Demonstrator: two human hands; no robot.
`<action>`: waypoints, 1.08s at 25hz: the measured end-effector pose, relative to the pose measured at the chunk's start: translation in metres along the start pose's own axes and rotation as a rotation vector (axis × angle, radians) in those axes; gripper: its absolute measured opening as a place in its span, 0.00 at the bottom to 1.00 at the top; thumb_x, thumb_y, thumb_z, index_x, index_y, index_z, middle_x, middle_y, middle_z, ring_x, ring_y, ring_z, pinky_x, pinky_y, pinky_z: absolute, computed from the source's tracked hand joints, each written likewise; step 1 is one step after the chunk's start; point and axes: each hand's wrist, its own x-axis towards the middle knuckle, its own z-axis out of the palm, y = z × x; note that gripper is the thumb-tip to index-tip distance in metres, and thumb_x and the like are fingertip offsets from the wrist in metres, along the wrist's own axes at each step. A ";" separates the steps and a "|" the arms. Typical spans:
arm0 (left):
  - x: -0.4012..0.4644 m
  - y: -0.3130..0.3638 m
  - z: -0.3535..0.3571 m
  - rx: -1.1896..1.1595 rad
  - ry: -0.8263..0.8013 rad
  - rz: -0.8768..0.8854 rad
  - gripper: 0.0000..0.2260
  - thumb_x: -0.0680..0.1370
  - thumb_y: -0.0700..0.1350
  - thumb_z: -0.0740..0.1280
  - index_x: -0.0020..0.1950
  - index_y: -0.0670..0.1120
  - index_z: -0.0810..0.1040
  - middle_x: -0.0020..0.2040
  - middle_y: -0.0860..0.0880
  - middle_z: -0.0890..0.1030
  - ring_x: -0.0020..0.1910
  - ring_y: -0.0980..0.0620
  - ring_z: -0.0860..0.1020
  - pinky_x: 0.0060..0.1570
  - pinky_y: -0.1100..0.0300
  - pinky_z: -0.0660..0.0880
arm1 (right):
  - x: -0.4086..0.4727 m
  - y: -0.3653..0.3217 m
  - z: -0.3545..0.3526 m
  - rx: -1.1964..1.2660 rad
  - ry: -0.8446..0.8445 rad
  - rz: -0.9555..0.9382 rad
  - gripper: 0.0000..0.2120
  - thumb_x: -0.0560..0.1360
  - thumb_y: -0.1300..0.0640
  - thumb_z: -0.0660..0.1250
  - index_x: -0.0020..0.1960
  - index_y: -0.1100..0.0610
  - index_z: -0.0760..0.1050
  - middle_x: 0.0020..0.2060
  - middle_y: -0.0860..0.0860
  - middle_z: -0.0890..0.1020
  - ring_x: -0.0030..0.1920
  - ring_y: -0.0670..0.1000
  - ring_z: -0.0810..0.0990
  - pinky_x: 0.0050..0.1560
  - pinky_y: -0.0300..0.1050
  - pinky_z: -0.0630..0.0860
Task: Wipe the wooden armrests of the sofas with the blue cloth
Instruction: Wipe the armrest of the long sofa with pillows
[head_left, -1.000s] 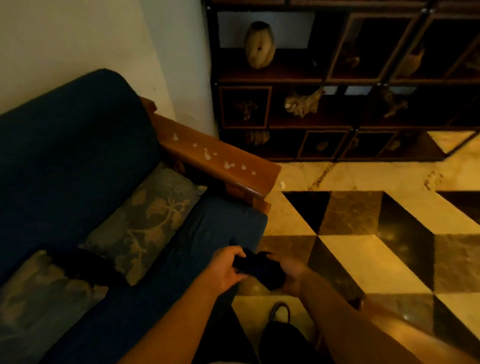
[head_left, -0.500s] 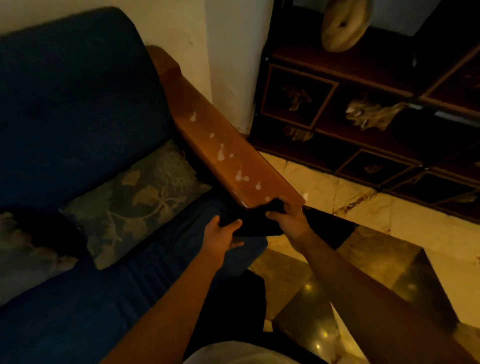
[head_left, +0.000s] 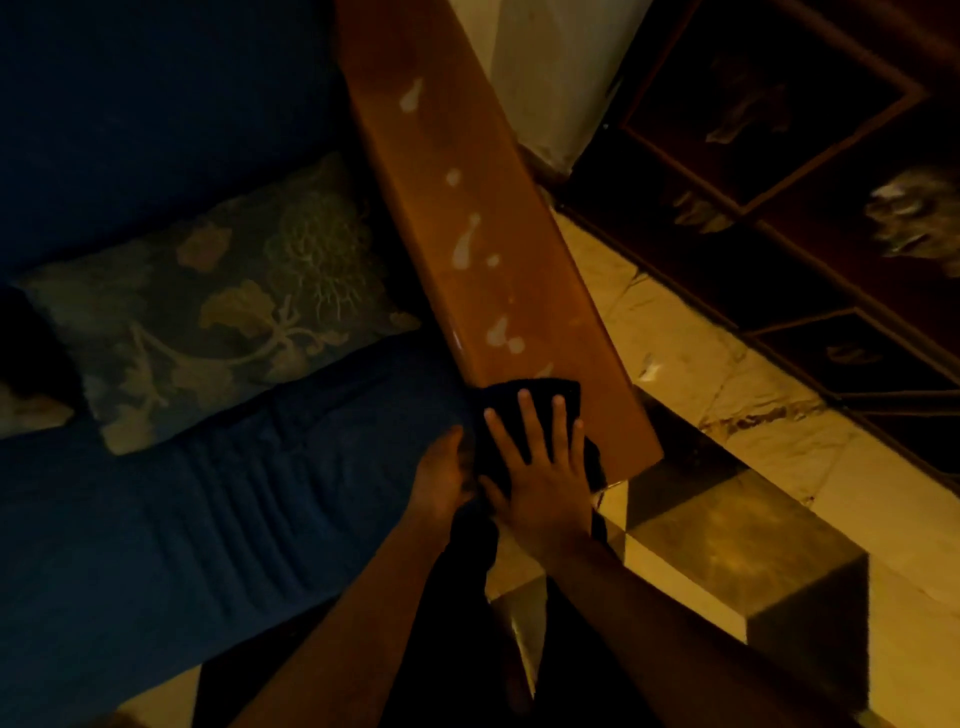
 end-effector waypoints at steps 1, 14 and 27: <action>0.003 0.003 0.003 -0.037 0.047 -0.008 0.14 0.84 0.55 0.60 0.49 0.48 0.79 0.48 0.47 0.82 0.45 0.49 0.80 0.47 0.53 0.77 | 0.001 0.007 0.004 -0.014 0.003 -0.011 0.39 0.76 0.37 0.65 0.83 0.43 0.55 0.84 0.56 0.53 0.82 0.67 0.49 0.79 0.70 0.52; 0.028 0.028 0.063 -0.123 0.344 0.190 0.23 0.83 0.64 0.52 0.53 0.53 0.81 0.45 0.51 0.83 0.48 0.50 0.82 0.49 0.51 0.79 | 0.136 0.141 -0.033 0.895 -0.147 0.268 0.50 0.70 0.27 0.68 0.83 0.45 0.51 0.80 0.52 0.65 0.76 0.59 0.68 0.64 0.49 0.72; 0.029 0.005 0.060 -0.285 0.512 0.116 0.32 0.83 0.66 0.50 0.47 0.42 0.82 0.47 0.39 0.85 0.45 0.41 0.82 0.47 0.45 0.79 | 0.129 0.131 -0.035 0.675 -0.094 0.083 0.59 0.64 0.23 0.69 0.83 0.48 0.48 0.80 0.54 0.62 0.76 0.59 0.66 0.67 0.54 0.72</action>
